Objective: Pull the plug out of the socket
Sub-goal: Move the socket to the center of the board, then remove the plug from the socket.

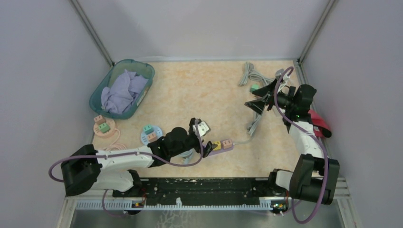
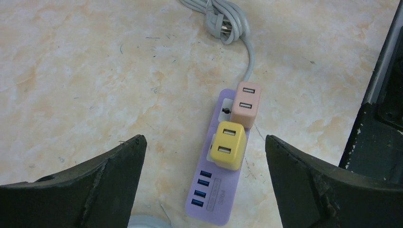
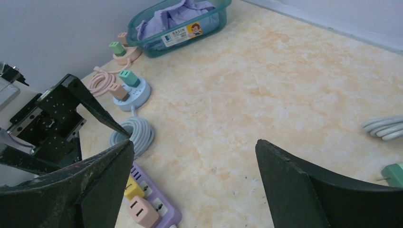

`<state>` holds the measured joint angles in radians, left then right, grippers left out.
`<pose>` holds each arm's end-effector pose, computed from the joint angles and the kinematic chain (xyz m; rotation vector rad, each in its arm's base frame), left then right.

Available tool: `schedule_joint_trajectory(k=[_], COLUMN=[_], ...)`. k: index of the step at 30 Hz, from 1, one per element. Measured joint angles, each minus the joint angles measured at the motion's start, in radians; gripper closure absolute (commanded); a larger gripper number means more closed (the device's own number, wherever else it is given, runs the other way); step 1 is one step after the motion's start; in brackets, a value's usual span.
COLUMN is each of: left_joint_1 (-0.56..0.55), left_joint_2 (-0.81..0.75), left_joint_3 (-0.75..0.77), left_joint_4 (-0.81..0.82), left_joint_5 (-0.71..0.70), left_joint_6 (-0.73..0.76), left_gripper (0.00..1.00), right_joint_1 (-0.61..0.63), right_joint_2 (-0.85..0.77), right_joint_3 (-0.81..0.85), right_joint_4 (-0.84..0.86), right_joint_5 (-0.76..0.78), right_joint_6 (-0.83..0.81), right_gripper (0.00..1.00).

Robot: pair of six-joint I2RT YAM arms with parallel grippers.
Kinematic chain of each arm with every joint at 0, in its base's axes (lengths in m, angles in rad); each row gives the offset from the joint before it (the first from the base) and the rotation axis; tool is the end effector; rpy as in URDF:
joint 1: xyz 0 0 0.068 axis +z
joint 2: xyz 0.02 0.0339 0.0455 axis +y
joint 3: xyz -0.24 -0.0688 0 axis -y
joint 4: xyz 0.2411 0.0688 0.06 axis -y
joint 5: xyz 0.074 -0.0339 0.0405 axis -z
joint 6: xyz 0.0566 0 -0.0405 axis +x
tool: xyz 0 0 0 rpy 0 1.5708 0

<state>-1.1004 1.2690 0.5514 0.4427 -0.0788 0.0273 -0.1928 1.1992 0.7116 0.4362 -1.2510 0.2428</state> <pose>0.1378 -0.2612 0.1939 0.9667 1.6348 -0.6702 0.2710 0.0018 0.2725 -0.6320 1.5663 1.0387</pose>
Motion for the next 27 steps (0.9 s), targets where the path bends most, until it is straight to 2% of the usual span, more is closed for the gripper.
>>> schedule_joint_trajectory(k=[7,13,19,27], left_joint_1=[0.043,0.064,0.064,0.065], left_joint_2=[-0.1,-0.125,-0.127,-0.084], left_joint_3=[-0.141,-0.214,-0.313,-0.342], left_joint_4=[0.104,0.185,0.282,0.368], left_joint_5=[-0.001,0.029,0.062,0.074], left_joint_6=[-0.008,0.007,0.036,0.046], left_gripper=[0.0,0.01,0.0,0.0], right_joint_1=[0.0,0.0,0.009,0.067], right_joint_2=[0.0,0.0,0.001,0.001], right_joint_3=[0.0,-0.004,-0.023,-0.044], right_joint_4=[0.004,0.029,0.06,0.092], right_joint_5=[0.0,0.0,-0.003,-0.021], right_joint_6=[-0.006,-0.004,0.003,-0.013], right_gripper=[0.01,0.01,0.02,0.04])
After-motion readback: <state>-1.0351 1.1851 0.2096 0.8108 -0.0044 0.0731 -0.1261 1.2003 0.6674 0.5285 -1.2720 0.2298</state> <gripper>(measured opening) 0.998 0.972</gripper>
